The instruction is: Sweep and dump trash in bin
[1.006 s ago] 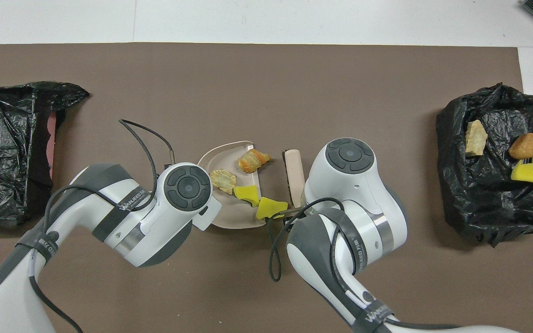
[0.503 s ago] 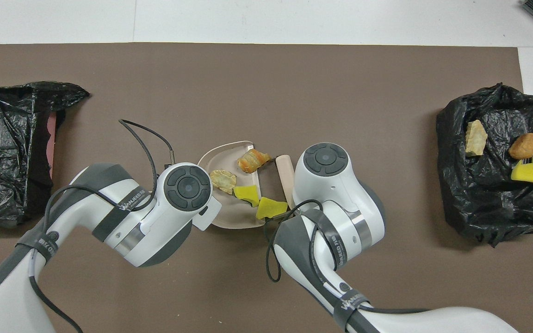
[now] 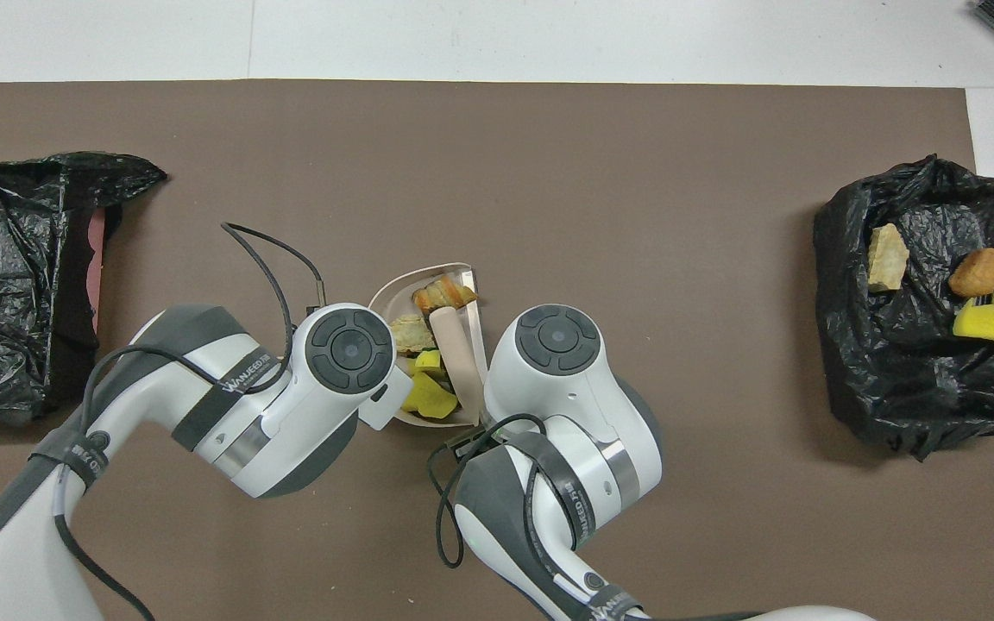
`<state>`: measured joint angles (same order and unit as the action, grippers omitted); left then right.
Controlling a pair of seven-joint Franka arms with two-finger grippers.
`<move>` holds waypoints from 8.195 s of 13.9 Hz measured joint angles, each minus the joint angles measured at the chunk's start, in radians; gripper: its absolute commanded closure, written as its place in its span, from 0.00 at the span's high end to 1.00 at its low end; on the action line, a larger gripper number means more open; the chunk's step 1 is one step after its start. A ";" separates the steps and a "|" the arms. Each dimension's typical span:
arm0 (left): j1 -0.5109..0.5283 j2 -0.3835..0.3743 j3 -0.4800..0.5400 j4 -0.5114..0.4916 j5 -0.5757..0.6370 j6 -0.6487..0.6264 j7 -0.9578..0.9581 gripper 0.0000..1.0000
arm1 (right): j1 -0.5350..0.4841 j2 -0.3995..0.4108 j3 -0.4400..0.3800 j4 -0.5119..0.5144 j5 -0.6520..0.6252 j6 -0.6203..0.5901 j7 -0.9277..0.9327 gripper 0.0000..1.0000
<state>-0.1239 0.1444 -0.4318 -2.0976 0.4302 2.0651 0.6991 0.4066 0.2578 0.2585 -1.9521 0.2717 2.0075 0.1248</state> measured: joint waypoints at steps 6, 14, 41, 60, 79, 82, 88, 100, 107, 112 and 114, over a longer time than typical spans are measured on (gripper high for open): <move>0.012 0.000 0.006 -0.001 -0.001 0.027 0.091 0.00 | -0.116 -0.034 -0.012 0.064 0.000 -0.190 -0.021 0.00; 0.039 -0.006 0.082 -0.001 -0.080 0.072 0.293 0.00 | -0.123 -0.097 -0.009 0.075 -0.030 -0.282 0.177 0.00; 0.102 0.075 0.956 0.479 -0.250 0.144 1.146 0.00 | 0.163 -0.083 -0.012 0.045 0.002 -0.171 0.645 1.00; 0.031 0.119 0.905 0.441 0.554 0.000 0.732 0.00 | -0.454 -0.215 -0.081 0.393 -0.307 -0.486 0.082 1.00; 0.020 -0.012 0.625 0.428 0.370 -0.447 0.455 0.00 | -0.452 -0.342 -0.259 0.367 -0.270 -0.551 -0.017 1.00; 0.017 -0.014 0.545 0.427 0.158 -0.492 0.218 0.00 | -0.450 -0.342 -0.257 0.367 -0.270 -0.551 -0.017 1.00; -0.029 0.028 0.373 0.402 -0.133 -0.454 -0.382 0.00 | -0.443 -0.342 -0.256 0.367 -0.270 -0.551 -0.017 1.00; -0.048 0.241 0.092 0.497 -0.293 -0.200 -1.080 0.00 | -0.443 -0.342 -0.256 0.367 -0.270 -0.551 -0.017 1.00; -0.187 0.421 0.079 0.622 -0.293 -0.119 -1.264 0.00 | -0.443 -0.342 -0.256 0.367 -0.270 -0.551 -0.017 1.00; -0.202 0.449 0.079 0.638 -0.293 -0.117 -1.273 0.13 | -0.443 -0.342 -0.256 0.367 -0.270 -0.551 -0.017 1.00; -0.206 0.449 0.078 0.620 -0.293 -0.117 -1.273 0.37 | -0.443 -0.342 -0.256 0.367 -0.270 -0.551 -0.017 1.00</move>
<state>-0.3297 0.5933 -0.3539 -1.4776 0.1373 1.9485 -0.5739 -0.0367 -0.0846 0.0027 -1.5847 0.0017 1.4566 0.1082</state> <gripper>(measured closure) 0.687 0.000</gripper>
